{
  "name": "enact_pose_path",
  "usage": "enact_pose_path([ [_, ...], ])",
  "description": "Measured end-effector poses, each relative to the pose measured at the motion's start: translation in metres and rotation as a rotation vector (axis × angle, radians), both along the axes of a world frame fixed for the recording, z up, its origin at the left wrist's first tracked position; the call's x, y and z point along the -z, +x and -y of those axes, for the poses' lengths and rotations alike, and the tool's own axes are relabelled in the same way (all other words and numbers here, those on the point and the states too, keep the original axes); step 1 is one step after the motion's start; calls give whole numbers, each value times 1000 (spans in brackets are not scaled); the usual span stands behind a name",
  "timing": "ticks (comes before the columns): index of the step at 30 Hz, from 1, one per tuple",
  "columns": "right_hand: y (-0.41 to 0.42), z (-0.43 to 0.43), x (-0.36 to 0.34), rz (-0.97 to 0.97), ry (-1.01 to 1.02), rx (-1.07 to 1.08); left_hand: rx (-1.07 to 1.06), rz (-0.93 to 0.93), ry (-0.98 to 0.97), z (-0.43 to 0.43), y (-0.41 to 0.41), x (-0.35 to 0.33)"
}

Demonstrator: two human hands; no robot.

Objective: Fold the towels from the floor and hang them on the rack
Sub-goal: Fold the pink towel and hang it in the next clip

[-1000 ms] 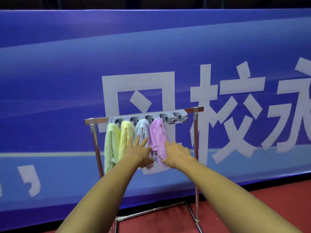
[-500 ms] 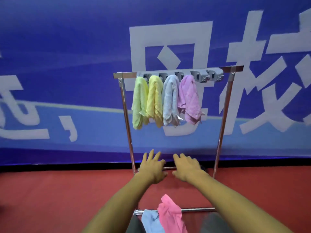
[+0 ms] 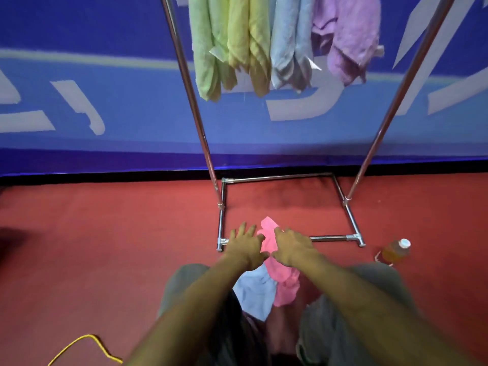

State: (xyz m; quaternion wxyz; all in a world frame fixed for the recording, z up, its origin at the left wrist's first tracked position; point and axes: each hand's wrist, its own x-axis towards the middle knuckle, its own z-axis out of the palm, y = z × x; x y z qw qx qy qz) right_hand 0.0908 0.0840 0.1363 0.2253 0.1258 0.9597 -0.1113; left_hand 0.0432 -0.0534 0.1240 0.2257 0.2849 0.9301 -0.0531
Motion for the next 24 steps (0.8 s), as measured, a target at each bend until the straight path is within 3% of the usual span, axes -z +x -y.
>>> enact_pose_path([
  [5, -12, -3, 61, 71, -59, 42, -30, 141, -18, -14, -14, 44],
  [14, -45, -26, 144, 274, -141, 90, 18, 206, -57, -29, -37, 125],
  [24, -41, -21, 230, 372, -104, -49, -46, 256, -94, -39, -43, 209],
])
